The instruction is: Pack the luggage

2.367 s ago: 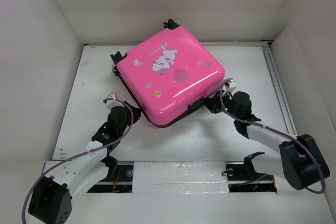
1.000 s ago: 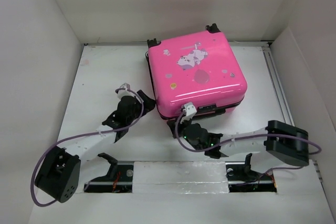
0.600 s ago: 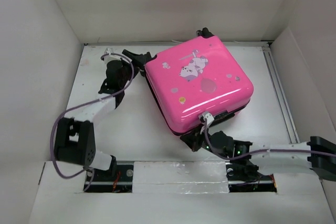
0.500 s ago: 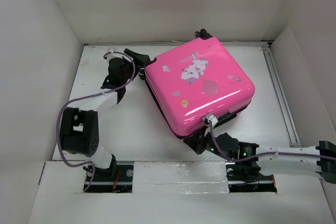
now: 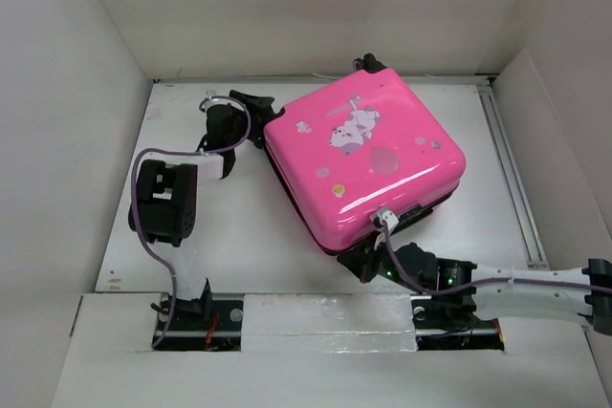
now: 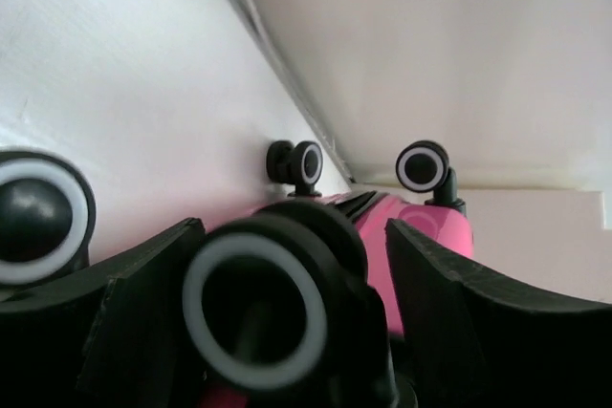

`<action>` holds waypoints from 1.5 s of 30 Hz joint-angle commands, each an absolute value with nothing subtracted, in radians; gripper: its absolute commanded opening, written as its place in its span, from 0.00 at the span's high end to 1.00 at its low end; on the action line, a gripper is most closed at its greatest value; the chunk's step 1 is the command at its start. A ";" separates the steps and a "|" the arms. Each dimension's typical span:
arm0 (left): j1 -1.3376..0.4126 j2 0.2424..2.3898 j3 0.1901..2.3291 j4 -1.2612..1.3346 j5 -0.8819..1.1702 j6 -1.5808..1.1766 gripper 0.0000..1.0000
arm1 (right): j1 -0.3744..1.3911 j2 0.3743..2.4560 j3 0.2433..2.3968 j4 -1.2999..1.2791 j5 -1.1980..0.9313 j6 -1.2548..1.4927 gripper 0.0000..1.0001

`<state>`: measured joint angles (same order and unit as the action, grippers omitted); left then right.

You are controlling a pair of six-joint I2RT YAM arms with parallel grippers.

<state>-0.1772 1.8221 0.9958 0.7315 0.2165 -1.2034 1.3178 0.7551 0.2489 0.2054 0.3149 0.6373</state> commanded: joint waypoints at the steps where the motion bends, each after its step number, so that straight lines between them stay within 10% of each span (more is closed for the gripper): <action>1: -0.178 1.868 1.013 0.984 0.273 -1.330 0.31 | 1.339 0.765 0.288 0.232 0.259 0.687 1.00; 9: -0.132 1.893 0.991 1.160 0.239 -1.388 1.00 | 1.261 0.732 0.288 0.232 0.233 0.676 1.00; 27: -0.066 0.976 0.273 0.988 0.083 -1.134 1.00 | 0.457 1.009 0.620 0.233 -0.403 0.431 1.00; 33: -0.054 0.707 0.481 0.577 -0.049 -0.977 1.00 | 0.560 0.957 0.434 0.258 -0.426 0.468 1.00; 45: -0.054 0.736 0.529 0.553 0.003 -1.006 1.00 | 0.715 0.804 0.488 0.120 -0.413 0.445 1.00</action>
